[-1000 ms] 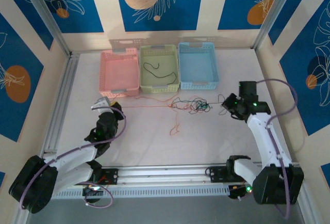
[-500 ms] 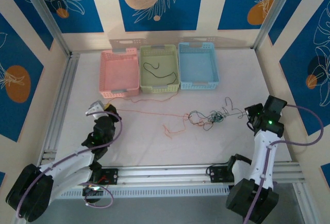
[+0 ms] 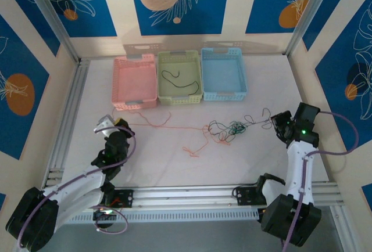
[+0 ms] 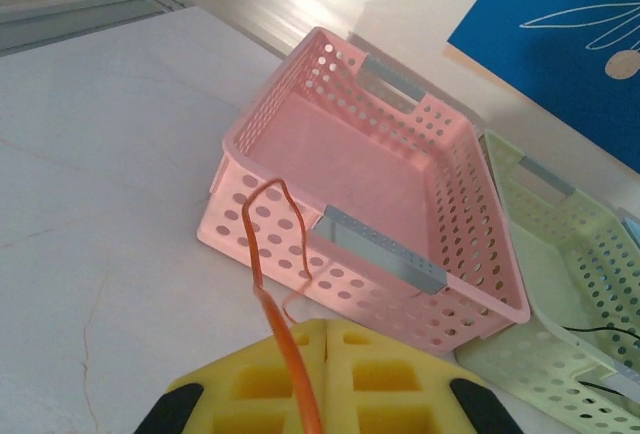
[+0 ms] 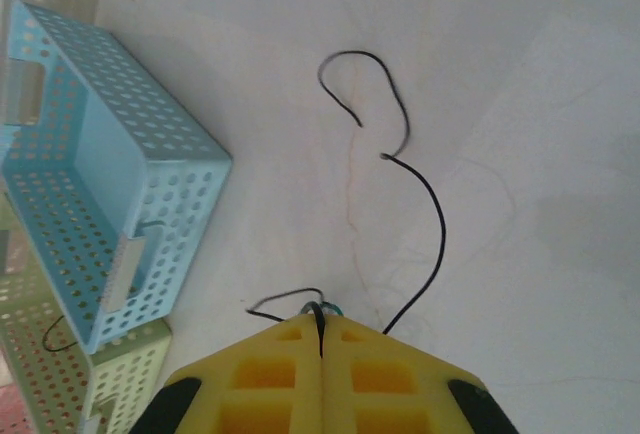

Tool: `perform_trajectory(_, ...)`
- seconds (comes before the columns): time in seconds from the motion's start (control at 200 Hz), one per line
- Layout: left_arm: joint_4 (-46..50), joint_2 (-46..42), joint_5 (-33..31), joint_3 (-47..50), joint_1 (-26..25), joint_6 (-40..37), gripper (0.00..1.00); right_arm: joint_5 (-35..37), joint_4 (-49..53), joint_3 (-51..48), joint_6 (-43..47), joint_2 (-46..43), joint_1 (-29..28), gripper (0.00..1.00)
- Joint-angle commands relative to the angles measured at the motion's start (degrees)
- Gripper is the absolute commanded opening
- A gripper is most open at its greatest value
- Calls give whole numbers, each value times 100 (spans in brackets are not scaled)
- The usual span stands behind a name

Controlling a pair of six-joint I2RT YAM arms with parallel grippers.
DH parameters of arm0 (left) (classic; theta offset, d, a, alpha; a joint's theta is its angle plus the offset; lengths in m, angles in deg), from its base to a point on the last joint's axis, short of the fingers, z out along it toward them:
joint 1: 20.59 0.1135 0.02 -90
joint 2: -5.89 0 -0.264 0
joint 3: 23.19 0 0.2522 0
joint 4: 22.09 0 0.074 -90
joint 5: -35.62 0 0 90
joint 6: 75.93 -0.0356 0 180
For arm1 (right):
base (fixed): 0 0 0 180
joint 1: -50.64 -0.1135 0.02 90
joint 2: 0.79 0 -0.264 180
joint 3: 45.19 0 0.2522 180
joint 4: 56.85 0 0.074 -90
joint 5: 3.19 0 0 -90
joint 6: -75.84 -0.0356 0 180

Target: Untangle the cables

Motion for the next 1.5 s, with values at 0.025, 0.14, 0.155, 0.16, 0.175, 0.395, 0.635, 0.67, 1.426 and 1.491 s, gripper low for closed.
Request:
perform_trajectory(0.025, 124, 12, -225, 26, 90, 100, 0, -208, -62, 847, -81, 169, -159, 0)
perform_trajectory(0.14, 175, 51, -226, -11, 89, 101, 0, -404, -14, 1600, -149, 419, -160, 0)
perform_trajectory(0.155, 178, 59, -226, -20, 90, 102, 0, -431, -10, 1724, -167, 449, -162, 0)
perform_trajectory(0.16, 178, 59, -230, -22, 94, 101, 0, -443, -5, 1767, -177, 461, -163, 0)
perform_trajectory(0.175, 179, 64, -226, -25, 88, 100, 0, -475, -1, 1867, -216, 488, -167, 0)
perform_trajectory(0.395, 233, 119, -199, -77, 92, 92, 0, -642, -135, 3449, -437, 585, -748, 0)
perform_trajectory(0.635, 165, 234, -25, -137, 91, -25, 0, -899, -375, 2964, -391, 240, -1259, 0)
perform_trajectory(0.67, 153, 286, 32, -169, 96, -63, 0, -1005, -473, 2740, -371, 245, -1430, 0)
perform_trajectory(1.426, -1117, 1257, 2875, -605, 109, -1251, 76, -1312, -1504, 2724, 1487, 2143, -5388, 0)
perform_trajectory(1.491, -1204, 1431, 3216, -705, 110, -1302, 76, -1288, -1387, 3064, 1604, 2284, -5569, 0)
